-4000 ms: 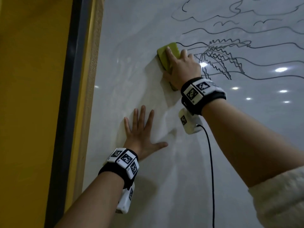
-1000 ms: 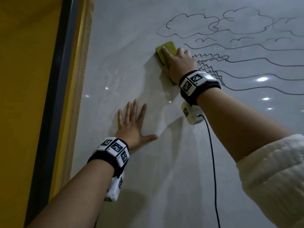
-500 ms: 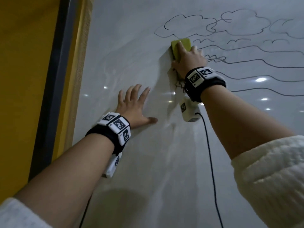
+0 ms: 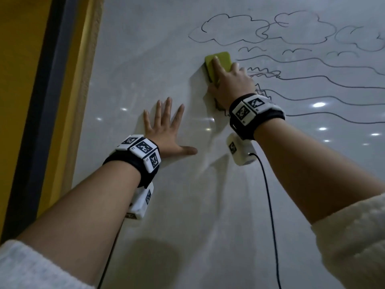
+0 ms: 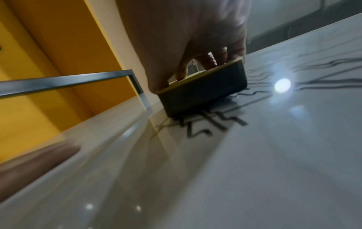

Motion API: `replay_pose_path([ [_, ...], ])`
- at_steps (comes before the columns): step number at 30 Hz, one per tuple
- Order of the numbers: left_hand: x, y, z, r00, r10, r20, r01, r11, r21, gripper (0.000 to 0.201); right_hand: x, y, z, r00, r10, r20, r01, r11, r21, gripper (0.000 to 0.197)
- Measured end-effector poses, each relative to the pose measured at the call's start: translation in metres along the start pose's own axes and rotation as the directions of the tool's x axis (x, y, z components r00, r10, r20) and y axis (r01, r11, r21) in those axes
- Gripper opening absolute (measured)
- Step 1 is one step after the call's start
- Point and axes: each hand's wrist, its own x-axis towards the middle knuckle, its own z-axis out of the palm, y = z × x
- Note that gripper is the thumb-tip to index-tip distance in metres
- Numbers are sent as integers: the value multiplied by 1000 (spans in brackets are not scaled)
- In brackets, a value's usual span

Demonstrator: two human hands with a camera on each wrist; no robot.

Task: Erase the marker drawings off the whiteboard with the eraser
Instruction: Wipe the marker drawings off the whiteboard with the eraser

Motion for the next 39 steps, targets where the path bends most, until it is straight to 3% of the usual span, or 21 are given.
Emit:
replay_pose_path([
  [2, -1, 1, 0, 1000, -3, 2, 3, 1000, -11, 124, -5, 2, 2, 995, -97, 2, 97, 993, -67, 67],
  [4, -1, 1, 0, 1000, -8, 6, 8, 1000, -14, 124, -1, 13, 0, 994, -105, -3, 104, 991, -84, 66],
  [9, -2, 0, 1, 1000, 0, 7, 0, 1000, -30, 123, 5, 14, -4, 984, 179, -7, -177, 980, 96, 69],
  [14, -4, 1, -1, 1000, -1, -1, 1, 1000, -28, 122, -5, 0, 2, 998, -69, -2, 69, 997, -29, 67],
  [16, -5, 2, -1, 1000, -2, 1, 2, 1000, -23, 122, -1, 12, -3, 999, -45, -9, 44, 999, -32, 67],
  [19, -6, 2, -1, 1000, -1, 10, 2, 1000, -21, 122, -3, 12, -4, 995, 100, 0, -100, 993, 68, 67],
  [25, -8, 1, -2, 1000, -5, 13, 6, 1000, -21, 119, -28, 8, 9, 989, -147, 2, 146, 983, -108, 66],
  [31, -11, -3, 4, 1000, 3, 8, -3, 1000, -4, 114, -31, 4, 10, 1000, 12, 6, -12, 1000, -12, 65],
  [39, -10, -5, 7, 1000, 17, -13, -17, 1000, -15, 119, -69, 13, 23, 985, -167, 39, 170, 977, -127, 66],
])
